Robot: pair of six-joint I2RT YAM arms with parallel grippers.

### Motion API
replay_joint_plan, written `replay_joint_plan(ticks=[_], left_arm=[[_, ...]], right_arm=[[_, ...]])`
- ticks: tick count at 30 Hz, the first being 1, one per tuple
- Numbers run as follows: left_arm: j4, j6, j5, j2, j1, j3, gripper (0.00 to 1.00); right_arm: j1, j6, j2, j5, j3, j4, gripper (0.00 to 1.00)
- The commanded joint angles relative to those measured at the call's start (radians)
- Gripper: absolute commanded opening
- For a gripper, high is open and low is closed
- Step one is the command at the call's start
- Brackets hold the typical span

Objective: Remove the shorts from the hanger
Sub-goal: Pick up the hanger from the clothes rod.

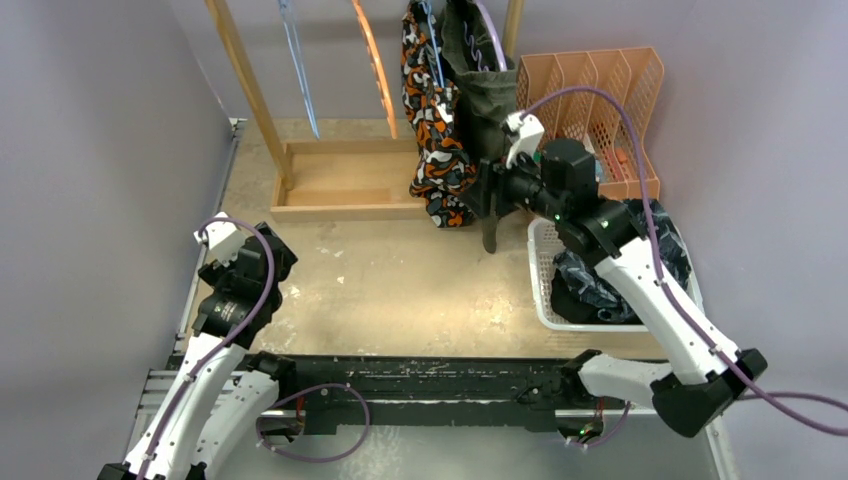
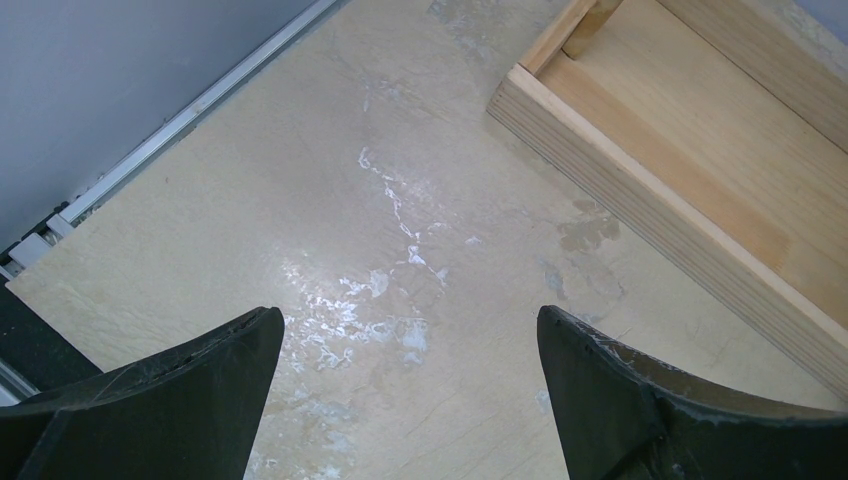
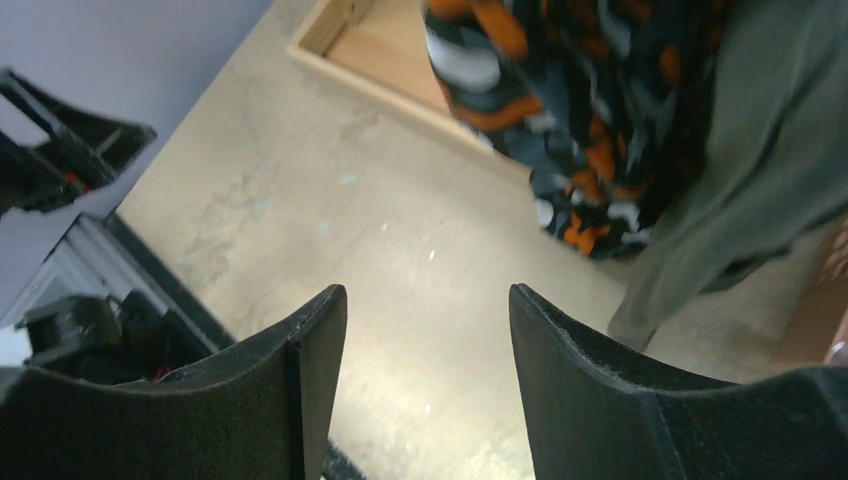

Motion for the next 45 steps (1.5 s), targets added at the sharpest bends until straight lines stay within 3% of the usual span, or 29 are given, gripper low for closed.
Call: replay_joint_plan(ticks=[1, 7, 21, 32, 45], left_arm=[[0.036, 0.013, -0.009, -0.003, 0.003, -0.005, 0.98], [0.033, 0.011, -0.014, -0.001, 0.003, -0.005, 0.98], [0.037, 0.017, -0.011, 0.012, 0.004, -0.004, 0.98], [0.039, 0.02, -0.008, 0.0, 0.003, -0.003, 0.98], [0.042, 0.024, -0.001, -0.006, 0.003, -0.005, 0.98]], right_arm=[[0.093, -0.116, 0.081, 0.302, 0.249, -0.05, 0.63], [0.137, -0.156, 0.188, 0.586, 0.405, -0.007, 0.63], [0.153, -0.113, 0.435, 0.527, 0.697, -0.027, 0.61], [0.181, -0.106, 0.625, 0.703, 0.906, -0.111, 0.59], [0.197, -0.101, 0.672, 0.818, 0.859, -0.022, 0.6]])
